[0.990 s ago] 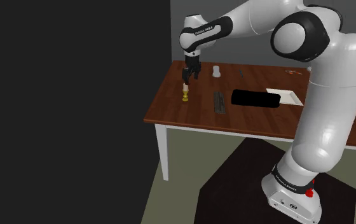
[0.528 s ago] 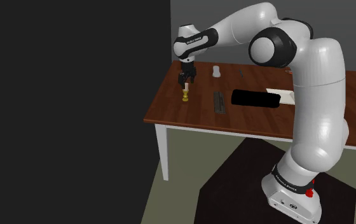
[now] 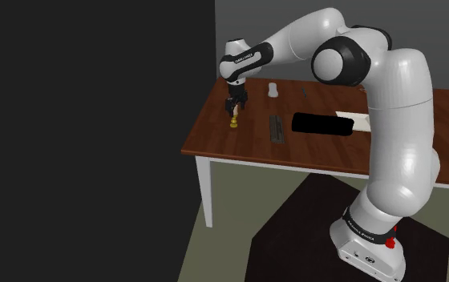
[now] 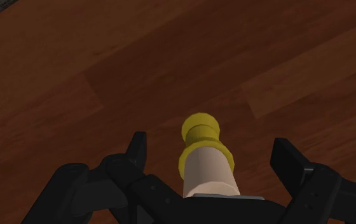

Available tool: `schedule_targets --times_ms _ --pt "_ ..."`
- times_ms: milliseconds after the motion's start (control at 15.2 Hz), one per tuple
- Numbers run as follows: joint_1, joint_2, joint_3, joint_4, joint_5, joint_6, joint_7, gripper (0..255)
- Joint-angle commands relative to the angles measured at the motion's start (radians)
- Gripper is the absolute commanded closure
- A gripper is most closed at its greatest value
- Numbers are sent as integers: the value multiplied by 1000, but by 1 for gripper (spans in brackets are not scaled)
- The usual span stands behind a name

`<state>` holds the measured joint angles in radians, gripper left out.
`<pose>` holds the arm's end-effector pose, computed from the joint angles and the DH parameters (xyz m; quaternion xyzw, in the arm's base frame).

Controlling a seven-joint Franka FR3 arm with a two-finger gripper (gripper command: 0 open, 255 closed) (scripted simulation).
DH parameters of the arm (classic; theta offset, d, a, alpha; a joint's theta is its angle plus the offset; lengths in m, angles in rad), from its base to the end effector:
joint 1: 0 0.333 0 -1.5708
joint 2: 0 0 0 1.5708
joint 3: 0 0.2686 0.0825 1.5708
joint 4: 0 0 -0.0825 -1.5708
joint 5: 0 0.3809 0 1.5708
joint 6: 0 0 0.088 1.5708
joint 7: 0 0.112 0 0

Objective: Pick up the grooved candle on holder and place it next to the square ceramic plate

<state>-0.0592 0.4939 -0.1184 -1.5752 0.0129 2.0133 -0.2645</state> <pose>0.6468 -0.1074 0.3060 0.9983 0.0468 -0.0305 0.0161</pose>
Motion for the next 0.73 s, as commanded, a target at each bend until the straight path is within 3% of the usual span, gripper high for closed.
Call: schedule_targets --times_ms 0,198,264,660 --pt "0 1 0 0 0 1 0 0" --pt "0 1 0 0 0 0 0 0" --pt "0 1 0 0 0 0 0 255" --pt "0 0 0 -1 0 1 0 255"
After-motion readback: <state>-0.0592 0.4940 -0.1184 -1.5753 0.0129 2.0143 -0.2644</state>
